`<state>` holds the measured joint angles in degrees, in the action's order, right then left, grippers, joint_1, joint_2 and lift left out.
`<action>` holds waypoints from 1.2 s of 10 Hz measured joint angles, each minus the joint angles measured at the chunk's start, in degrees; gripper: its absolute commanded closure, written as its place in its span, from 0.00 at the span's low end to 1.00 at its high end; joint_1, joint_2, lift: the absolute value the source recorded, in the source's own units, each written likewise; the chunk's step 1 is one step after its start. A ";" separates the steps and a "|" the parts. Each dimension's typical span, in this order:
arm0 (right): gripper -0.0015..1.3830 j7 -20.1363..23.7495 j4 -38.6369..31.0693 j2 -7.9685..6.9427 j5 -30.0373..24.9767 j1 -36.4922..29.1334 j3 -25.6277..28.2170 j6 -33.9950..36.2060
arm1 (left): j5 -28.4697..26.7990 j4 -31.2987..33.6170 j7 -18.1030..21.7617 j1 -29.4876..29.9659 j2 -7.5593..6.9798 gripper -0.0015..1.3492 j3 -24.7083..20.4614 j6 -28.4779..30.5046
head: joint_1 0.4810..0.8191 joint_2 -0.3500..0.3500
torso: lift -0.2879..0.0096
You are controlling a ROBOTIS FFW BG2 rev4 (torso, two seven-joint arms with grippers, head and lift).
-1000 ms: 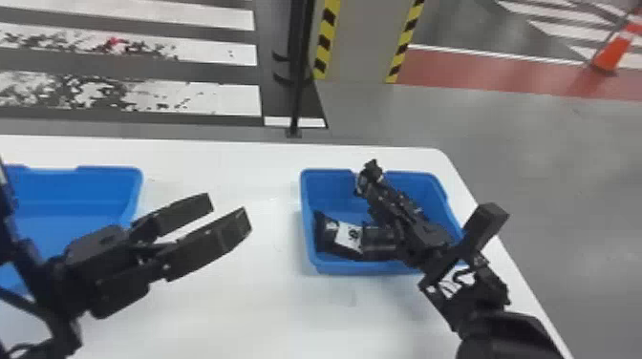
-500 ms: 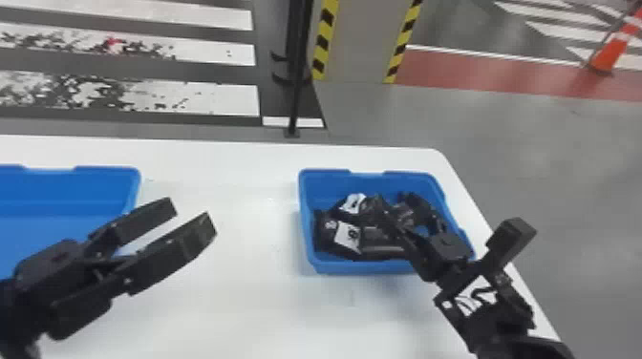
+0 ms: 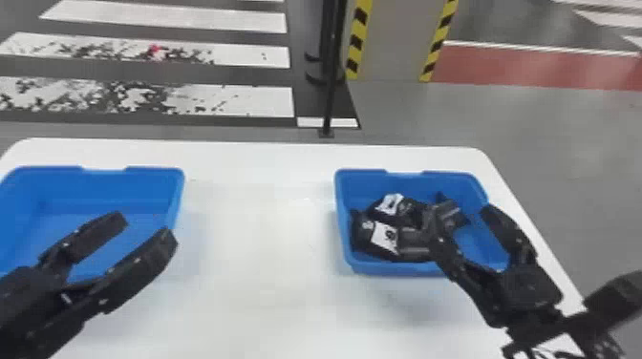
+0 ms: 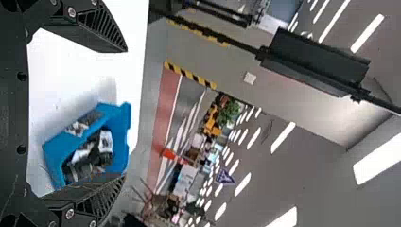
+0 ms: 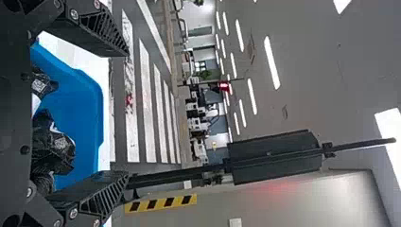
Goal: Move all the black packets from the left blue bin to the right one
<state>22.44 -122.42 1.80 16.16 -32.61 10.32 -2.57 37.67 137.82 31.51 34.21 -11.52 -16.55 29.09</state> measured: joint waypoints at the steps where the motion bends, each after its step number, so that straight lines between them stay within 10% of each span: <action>1: 0.11 -1.61 -2.99 -1.01 -0.70 -3.78 -0.03 -1.10 | -3.51 0.75 -0.05 2.32 1.42 0.11 -2.49 -1.78 | 0.63 0.42 | 0.35; 7: 0.11 -7.22 -14.65 -1.80 -8.27 -19.40 -0.56 -4.87 | -17.73 3.29 -2.53 12.72 8.21 0.11 -9.12 -12.27 | 0.63 0.62 | 0.35; 12: 0.11 -7.86 -15.01 -1.80 -10.97 -20.42 -2.10 -4.77 | -19.59 4.31 -4.32 14.69 7.97 0.11 -8.07 -13.33 | 0.63 0.65 | 0.35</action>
<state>14.59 -137.42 0.00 5.20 -53.03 8.22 -7.34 18.07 142.13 27.19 48.90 -3.55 -24.62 15.76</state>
